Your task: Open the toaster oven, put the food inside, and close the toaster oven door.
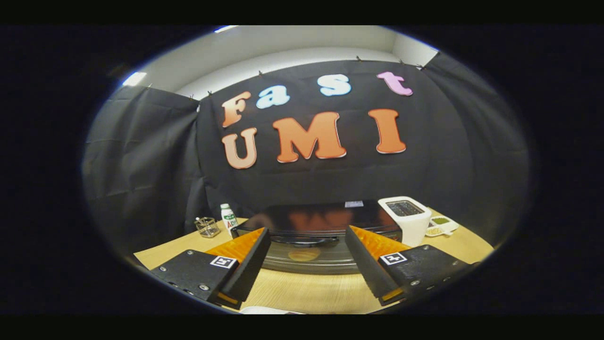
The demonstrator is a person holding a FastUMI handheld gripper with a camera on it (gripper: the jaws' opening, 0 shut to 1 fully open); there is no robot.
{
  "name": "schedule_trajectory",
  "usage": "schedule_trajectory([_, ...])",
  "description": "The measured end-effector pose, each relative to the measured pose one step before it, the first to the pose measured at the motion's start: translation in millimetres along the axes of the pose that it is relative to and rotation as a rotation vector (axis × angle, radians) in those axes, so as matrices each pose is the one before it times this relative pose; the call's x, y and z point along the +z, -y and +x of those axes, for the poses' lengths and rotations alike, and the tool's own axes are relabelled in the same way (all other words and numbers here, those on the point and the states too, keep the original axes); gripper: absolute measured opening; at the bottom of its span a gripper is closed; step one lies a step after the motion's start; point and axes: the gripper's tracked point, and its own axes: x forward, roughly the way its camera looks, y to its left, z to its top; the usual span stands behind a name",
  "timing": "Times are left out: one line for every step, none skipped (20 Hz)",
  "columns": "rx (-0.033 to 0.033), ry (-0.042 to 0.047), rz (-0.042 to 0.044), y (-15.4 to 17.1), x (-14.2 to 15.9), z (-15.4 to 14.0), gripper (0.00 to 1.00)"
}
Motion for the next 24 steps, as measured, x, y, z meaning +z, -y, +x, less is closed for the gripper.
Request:
schedule_trajectory([-0.0013,0.03763,-0.02133,-0.39,13.89,-4.81,0.95])
schedule_trajectory([-0.00271,0.03394,-0.02159,1.65,10.73,-11.01,0.94])
schedule_trajectory([-0.00482,0.02306,-0.01795,1.12,9.35,-9.23,0.94])
schedule_trajectory([-0.00666,0.01108,-0.01447,1.81,5.34,-8.23,0.95])
schedule_trajectory([-0.00718,0.01042,-0.01088,2.68,6.81,-7.99,0.95])
schedule_trajectory([-0.0036,0.01559,-0.00736,2.24,5.96,-6.67,0.96])
schedule_trajectory([-0.0005,0.01781,-0.00567,0.95,7.18,-5.83,0.96])
schedule_trajectory([-0.00001,0.01476,-0.00451,1.93,4.92,-5.58,0.96])
schedule_trajectory([0.00026,0.01156,-0.00231,2.15,5.12,-5.63,0.96])
schedule_trajectory([0.00204,0.01029,0.00025,1.94,3.36,-5.15,0.96])
schedule_trajectory([0.00266,0.01051,0.00176,1.64,4.72,-4.06,0.96])
schedule_trajectory([0.00038,0.00642,0.00173,1.92,3.91,-3.3,0.96])
schedule_trajectory([-0.00058,0.00441,0.00197,2.37,1.99,-3.3,0.96])
schedule_trajectory([-0.00147,0.00405,0.0021,2.51,1.53,-3.37,0.96])
schedule_trajectory([-0.00218,0.00276,0.00192,2.28,1.58,-1.5,0.96])
schedule_trajectory([-0.00164,-0.00348,0.0007,1.48,-0.76,-1.15,0.96])
schedule_trajectory([-0.00306,-0.0075,0.00269,1.4,-2.15,-0.94,0.96])
schedule_trajectory([-0.00302,-0.01003,0.00273,1.55,-2.32,-0.7,0.96])
schedule_trajectory([-0.00314,-0.00519,0.00486,0.96,-1.65,-0.68,0.96])
schedule_trajectory([0.00057,0.00088,0.00545,0.03,1.47,-0.33,0.97])
schedule_trajectory([0.00205,0.00196,0.00685,-0.47,1.2,-0.87,0.97])
schedule_trajectory([0.00504,0.00126,0.00705,-0.69,-0.44,-0.08,0.97])
schedule_trajectory([0.00738,-0.0002,0.00488,-2.0,0.58,-1.04,0.97])
schedule_trajectory([0.00619,0.00053,0.00323,-2.24,1.11,-0.25,0.97])
